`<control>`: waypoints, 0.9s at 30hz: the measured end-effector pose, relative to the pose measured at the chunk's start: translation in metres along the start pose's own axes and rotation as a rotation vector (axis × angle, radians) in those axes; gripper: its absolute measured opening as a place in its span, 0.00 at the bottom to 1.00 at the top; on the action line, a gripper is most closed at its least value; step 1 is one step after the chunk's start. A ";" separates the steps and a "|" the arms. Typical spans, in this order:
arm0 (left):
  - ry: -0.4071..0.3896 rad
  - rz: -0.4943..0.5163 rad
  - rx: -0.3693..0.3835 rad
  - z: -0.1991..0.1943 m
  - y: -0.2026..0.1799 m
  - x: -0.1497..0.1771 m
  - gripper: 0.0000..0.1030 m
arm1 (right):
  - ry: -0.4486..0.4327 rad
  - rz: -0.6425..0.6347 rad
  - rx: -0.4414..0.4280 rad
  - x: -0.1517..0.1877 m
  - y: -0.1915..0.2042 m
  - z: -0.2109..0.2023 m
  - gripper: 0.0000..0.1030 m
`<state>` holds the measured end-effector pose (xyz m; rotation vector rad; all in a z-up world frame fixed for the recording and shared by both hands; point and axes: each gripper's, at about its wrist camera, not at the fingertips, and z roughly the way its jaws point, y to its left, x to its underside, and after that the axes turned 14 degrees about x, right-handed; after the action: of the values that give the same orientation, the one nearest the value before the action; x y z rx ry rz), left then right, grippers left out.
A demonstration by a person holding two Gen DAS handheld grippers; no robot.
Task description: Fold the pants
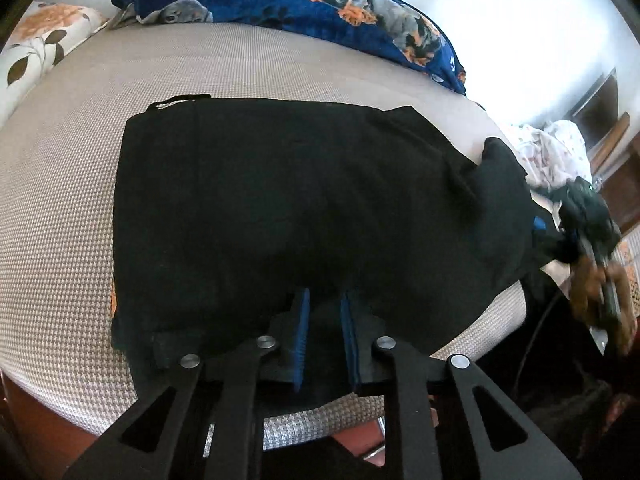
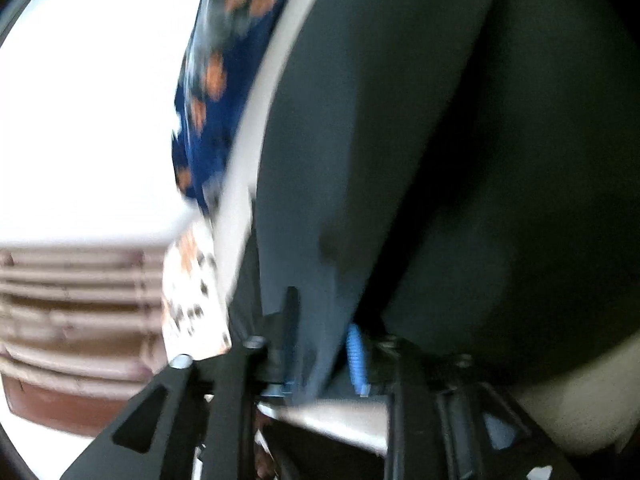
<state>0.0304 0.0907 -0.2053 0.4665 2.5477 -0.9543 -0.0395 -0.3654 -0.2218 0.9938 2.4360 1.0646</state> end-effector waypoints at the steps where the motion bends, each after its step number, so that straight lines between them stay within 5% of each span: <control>1: 0.000 0.006 -0.005 0.000 -0.001 0.000 0.19 | -0.043 0.028 -0.002 -0.024 -0.011 -0.009 0.43; 7: -0.009 0.016 -0.015 0.006 -0.003 0.004 0.19 | -0.207 0.202 -0.052 -0.131 -0.067 -0.035 0.44; 16: -0.010 0.025 -0.038 0.007 -0.007 0.004 0.19 | -0.307 0.274 -0.074 -0.211 -0.087 -0.047 0.43; 19: -0.011 0.024 -0.045 0.007 -0.007 0.005 0.19 | -0.307 0.234 0.001 -0.220 -0.083 -0.046 0.27; 20: -0.008 0.022 -0.048 0.007 -0.008 0.006 0.19 | -0.308 0.204 0.055 -0.220 -0.077 -0.043 0.06; 27: -0.032 -0.031 -0.083 0.002 -0.002 -0.005 0.19 | -0.453 0.129 0.057 -0.186 -0.090 -0.116 0.05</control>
<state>0.0349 0.0872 -0.2033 0.3864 2.5611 -0.8558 -0.0086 -0.6002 -0.2092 1.2670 2.0643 0.7115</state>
